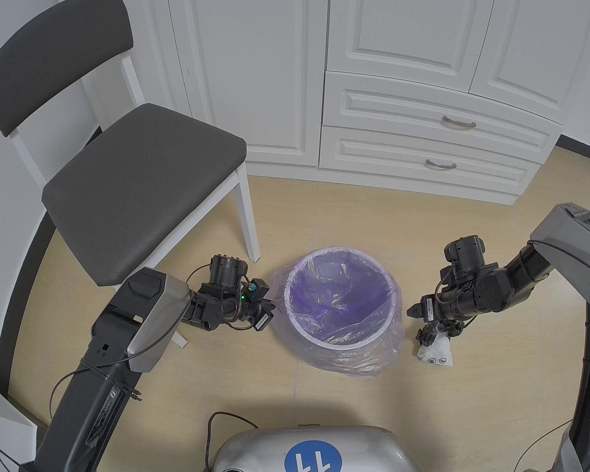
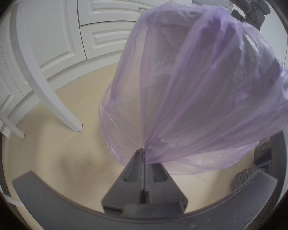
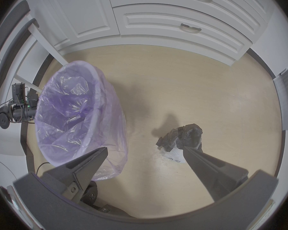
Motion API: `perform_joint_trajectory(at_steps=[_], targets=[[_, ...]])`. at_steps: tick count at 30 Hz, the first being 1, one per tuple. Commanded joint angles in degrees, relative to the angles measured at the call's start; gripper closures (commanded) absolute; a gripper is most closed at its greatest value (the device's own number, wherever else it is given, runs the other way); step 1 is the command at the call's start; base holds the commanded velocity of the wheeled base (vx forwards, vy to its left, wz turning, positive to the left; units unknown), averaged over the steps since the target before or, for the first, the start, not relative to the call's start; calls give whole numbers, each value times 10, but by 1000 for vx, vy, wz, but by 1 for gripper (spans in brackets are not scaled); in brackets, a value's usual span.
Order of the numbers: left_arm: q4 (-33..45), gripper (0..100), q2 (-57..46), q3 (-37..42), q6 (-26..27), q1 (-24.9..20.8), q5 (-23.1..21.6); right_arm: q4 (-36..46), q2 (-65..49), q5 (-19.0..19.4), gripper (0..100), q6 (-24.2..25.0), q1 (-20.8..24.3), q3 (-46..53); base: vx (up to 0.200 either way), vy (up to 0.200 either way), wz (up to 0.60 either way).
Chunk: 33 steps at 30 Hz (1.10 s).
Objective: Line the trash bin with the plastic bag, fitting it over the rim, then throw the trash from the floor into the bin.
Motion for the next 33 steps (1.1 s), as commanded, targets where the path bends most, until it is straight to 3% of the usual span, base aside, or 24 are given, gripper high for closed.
perform_joint_trajectory(at_steps=[1,2,3,4,7,12,13,14,16,26,29,33], targets=[[-57,100,-16,49,-35,-11,-3,0,3,0,0,-1,3,5,0,0,0],[-71,100,-21,62,-51,-14,-4,0,3,-1,0,-1,3,10,0,0,0],[-71,0,-21,62,-51,-14,-4,0,3,-1,0,-1,3,10,0,0,0],[-97,0,-33,84,-78,-15,-12,0,1,-1,0,-4,5,19,0,0,0],[-109,0,-50,127,-80,-10,-12,-20,-4,7,0,-45,3,48,0,0,0],[-146,0,-109,242,-80,5,-12,-115,-3,70,0,-164,-2,139,0,0,0],[-148,0,-111,244,-80,5,-12,-119,-3,72,0,-168,-2,141,0,0,0],[-182,0,-134,291,-80,6,-11,-154,-1,90,0,-208,-3,167,0,0,0],[-208,0,-156,337,-80,6,-10,-180,3,115,0,-236,-2,183,0,0,0],[-272,0,-218,455,-81,6,-6,-199,36,189,0,-288,12,181,0,0,0],[-296,0,-222,475,-82,7,-6,-193,63,214,0,-289,14,140,0,0,0],[-327,0,-229,505,-81,15,-6,-159,88,217,0,-288,25,76,0,0,0]])
